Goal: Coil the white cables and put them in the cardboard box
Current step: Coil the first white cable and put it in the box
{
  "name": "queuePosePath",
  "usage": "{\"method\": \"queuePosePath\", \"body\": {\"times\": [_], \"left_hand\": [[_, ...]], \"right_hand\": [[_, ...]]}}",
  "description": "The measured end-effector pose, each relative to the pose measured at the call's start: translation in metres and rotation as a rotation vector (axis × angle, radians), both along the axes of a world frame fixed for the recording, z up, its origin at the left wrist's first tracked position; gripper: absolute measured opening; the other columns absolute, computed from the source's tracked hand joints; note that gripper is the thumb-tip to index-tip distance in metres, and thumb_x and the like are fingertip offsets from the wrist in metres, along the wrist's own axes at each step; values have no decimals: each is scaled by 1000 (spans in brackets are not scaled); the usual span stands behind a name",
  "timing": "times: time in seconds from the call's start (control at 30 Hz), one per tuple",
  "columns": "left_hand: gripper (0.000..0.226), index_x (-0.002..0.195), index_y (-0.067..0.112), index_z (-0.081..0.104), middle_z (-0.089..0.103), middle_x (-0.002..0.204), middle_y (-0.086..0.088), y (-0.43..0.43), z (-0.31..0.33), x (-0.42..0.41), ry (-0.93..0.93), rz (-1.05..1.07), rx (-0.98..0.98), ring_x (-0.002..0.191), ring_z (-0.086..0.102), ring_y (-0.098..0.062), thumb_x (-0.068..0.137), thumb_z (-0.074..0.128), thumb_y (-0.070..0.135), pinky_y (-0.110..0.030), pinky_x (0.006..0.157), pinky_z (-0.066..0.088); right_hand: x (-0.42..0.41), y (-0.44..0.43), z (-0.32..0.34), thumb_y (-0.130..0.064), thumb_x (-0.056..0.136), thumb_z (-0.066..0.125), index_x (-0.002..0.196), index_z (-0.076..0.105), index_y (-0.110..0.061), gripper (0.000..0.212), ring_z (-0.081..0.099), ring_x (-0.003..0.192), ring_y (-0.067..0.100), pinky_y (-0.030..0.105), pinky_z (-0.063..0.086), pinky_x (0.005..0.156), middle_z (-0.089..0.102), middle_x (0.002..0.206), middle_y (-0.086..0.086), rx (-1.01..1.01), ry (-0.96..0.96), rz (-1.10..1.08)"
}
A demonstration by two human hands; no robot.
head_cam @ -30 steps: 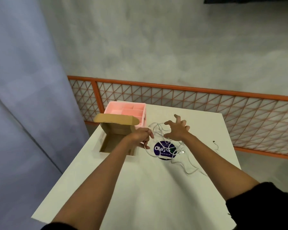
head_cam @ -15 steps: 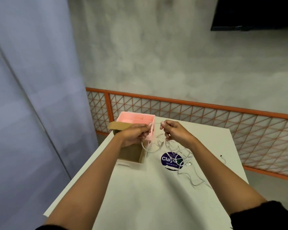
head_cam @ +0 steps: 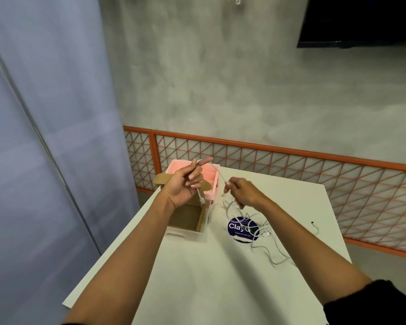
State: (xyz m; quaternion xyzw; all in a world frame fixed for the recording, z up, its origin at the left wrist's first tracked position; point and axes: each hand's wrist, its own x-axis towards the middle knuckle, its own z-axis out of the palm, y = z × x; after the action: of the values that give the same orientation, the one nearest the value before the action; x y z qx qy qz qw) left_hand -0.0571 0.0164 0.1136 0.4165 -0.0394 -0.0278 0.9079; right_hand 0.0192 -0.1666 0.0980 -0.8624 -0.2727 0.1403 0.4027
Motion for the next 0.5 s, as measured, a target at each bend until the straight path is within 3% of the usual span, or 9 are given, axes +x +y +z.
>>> {"method": "queuePosePath", "body": {"times": [0.1, 0.17, 0.27, 0.37, 0.5], "left_hand": [[40, 130, 0, 50, 58, 63, 4, -3, -1, 6, 29, 135, 108, 49, 48, -3, 100, 37, 23, -15, 49, 45], [41, 129, 0, 51, 71, 89, -4, -7, -3, 10, 70, 191, 205, 74, 68, -11, 103, 33, 25, -22, 67, 57], [45, 131, 2, 49, 63, 123, -15, -12, -10, 15, 122, 226, 410, 109, 64, -26, 104, 27, 30, -38, 96, 50], [47, 132, 8, 52, 67, 117, -12, -17, -17, 18, 141, 269, 679, 107, 65, -24, 103, 26, 35, -46, 105, 42], [47, 130, 15, 55, 72, 85, -6, -16, -21, 17, 133, 320, 905, 87, 70, -19, 102, 26, 41, -50, 105, 41]], "right_hand": [[-13, 6, -2, -21, 104, 32, 97, 56, -8, 28, 52, 48, 16, 20, 46, 41, 49, 68, 4, -180, 46, 175], [-18, 10, 2, -24, 103, 33, 97, 58, -7, 31, 55, 44, 15, 21, 48, 44, 53, 64, 6, -260, 56, 252], [-24, 14, 15, -28, 102, 38, 99, 62, -3, 35, 61, 44, 15, 23, 53, 49, 60, 57, 2, -339, 61, 354], [-26, 15, 35, -27, 101, 41, 102, 64, 0, 36, 65, 48, 12, 26, 56, 61, 69, 61, 1, -417, 53, 454], [-23, 10, 63, -21, 98, 46, 99, 68, -4, 28, 68, 57, 6, 27, 54, 78, 75, 79, 7, -466, -3, 521]]}}
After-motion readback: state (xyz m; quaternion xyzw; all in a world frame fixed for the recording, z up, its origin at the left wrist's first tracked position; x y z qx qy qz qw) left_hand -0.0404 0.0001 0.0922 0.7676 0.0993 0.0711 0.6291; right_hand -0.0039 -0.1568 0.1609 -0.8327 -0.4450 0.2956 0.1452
